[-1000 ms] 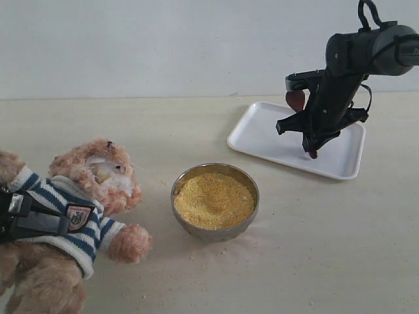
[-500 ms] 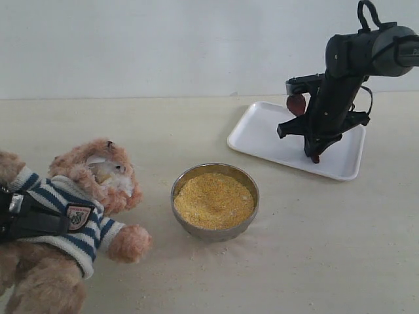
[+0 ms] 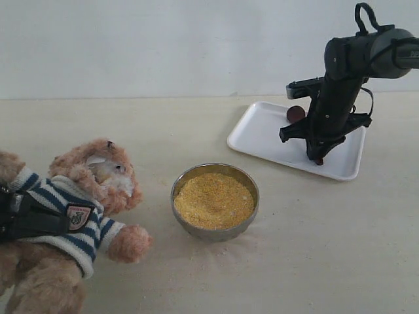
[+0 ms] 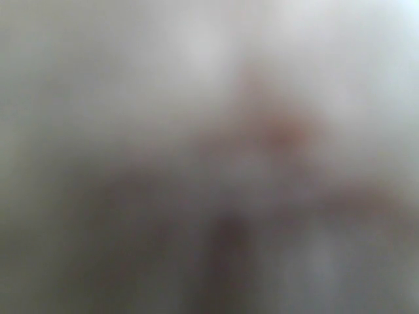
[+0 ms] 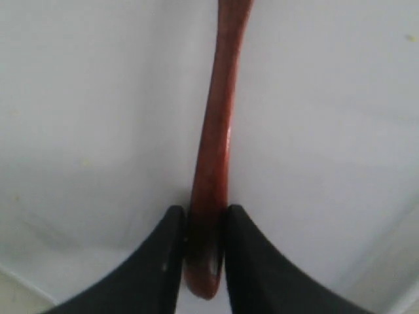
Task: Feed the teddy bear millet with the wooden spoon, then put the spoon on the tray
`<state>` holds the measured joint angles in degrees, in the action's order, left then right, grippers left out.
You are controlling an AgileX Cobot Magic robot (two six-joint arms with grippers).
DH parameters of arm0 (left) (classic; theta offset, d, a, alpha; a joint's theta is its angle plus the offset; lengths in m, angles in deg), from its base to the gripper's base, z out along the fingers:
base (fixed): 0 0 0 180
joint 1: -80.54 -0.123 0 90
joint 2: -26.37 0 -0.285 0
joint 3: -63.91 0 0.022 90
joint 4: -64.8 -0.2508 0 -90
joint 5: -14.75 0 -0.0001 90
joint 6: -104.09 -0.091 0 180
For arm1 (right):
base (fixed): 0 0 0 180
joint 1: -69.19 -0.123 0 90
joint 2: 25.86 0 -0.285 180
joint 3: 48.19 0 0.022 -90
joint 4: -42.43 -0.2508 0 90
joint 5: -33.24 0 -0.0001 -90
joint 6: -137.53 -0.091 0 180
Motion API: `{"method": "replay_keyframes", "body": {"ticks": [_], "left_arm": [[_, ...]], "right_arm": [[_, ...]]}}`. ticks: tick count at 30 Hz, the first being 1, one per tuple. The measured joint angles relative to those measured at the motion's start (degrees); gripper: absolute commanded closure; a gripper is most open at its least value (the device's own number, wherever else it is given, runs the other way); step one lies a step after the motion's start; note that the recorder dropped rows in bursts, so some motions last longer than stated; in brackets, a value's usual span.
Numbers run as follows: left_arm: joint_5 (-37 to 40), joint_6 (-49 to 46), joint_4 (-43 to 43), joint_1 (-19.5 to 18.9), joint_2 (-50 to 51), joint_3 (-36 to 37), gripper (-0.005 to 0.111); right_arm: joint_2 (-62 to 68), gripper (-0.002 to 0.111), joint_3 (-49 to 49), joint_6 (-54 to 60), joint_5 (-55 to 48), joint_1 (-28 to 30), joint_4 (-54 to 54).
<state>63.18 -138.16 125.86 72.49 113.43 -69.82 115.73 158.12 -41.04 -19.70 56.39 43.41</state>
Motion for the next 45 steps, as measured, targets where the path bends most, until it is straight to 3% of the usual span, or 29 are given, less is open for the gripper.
{"method": "replay_keyframes", "body": {"ticks": [2,12,14,17,23,33,38,45], "left_arm": [[0.0,0.0,0.0,0.0,0.0,0.0,0.101],[0.0,0.0,0.0,0.0,0.0,0.0,0.101],[0.0,0.0,0.0,0.0,0.0,0.0,0.101],[0.0,0.0,0.0,0.0,0.0,0.0,0.101],[0.0,0.0,0.0,0.0,0.0,0.0,0.101],[0.0,0.0,0.0,0.0,0.0,0.0,0.101],[0.0,0.0,0.0,0.0,0.0,0.0,0.101],[0.0,0.0,0.0,0.0,0.0,0.0,0.101]], "right_arm": [[0.0,0.051,0.0,0.0,-0.1,0.1,0.1],[-2.5,0.052,-0.2,1.4,0.7,0.1,-3.7],[-5.1,0.056,-0.7,2.1,1.1,0.1,-5.2],[-9.5,0.072,-4.1,2.9,2.7,0.1,-6.1],[-22.3,0.093,-21.3,5.7,14.6,0.1,-8.1],[-56.0,0.093,-57.3,12.1,34.0,0.1,-14.5],[-74.4,0.093,-71.5,13.3,32.6,0.1,-15.0],[-97.0,0.093,-78.0,10.3,23.7,0.1,-18.1]]}}
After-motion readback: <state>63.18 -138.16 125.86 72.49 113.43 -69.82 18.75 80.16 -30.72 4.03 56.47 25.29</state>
